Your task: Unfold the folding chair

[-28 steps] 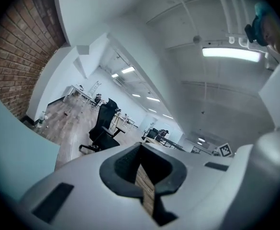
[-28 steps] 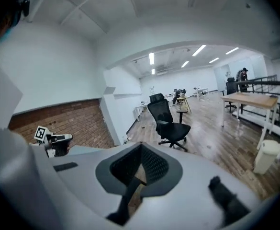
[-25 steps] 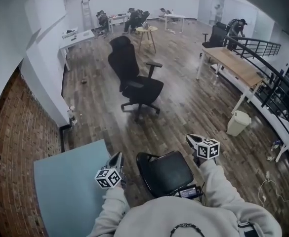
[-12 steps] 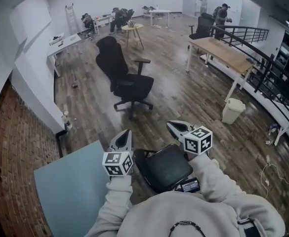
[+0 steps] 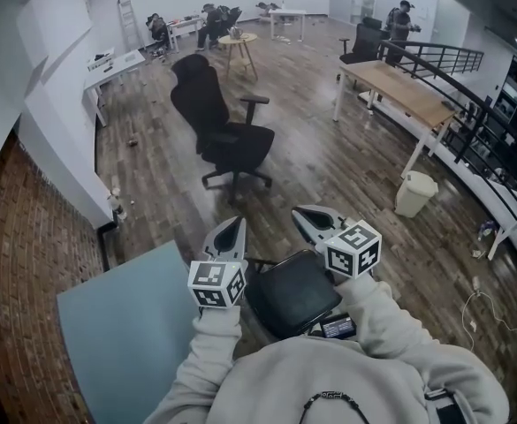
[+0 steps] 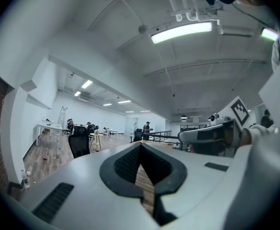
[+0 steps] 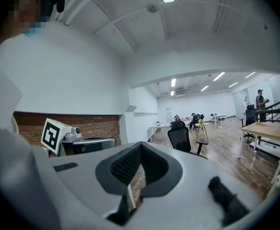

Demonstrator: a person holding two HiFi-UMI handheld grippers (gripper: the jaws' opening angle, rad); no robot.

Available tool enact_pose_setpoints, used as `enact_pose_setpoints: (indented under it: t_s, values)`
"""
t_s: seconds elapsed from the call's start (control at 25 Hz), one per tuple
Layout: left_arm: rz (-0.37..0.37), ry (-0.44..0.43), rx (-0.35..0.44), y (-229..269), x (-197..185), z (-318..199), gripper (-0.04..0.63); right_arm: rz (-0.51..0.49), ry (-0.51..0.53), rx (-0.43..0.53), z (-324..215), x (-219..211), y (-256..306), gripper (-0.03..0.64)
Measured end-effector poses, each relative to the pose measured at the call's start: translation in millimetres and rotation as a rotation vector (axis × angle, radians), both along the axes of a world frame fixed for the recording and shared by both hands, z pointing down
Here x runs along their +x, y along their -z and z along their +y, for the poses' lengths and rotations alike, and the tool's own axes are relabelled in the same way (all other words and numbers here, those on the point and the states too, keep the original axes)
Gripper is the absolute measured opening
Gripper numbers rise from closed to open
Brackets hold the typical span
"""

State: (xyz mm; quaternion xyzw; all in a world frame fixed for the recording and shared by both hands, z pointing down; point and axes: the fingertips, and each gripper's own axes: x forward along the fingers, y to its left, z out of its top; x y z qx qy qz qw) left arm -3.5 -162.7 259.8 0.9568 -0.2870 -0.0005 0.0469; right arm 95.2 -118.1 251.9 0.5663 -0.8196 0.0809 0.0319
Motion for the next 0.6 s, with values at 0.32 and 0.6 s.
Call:
enact_pose_setpoints:
  t_s: [0.32,0.6]
  values:
    - [-0.006,-0.048,0.021,3.1,5.0,13.4,0.005,0.020,0.034,0.013,1.5,-10.1,1.8,0.006]
    - [-0.008,-0.046,0.031,7.1,1.9,15.3,0.005,0.032,0.047,0.015,-0.3,-13.9,0.8,0.006]
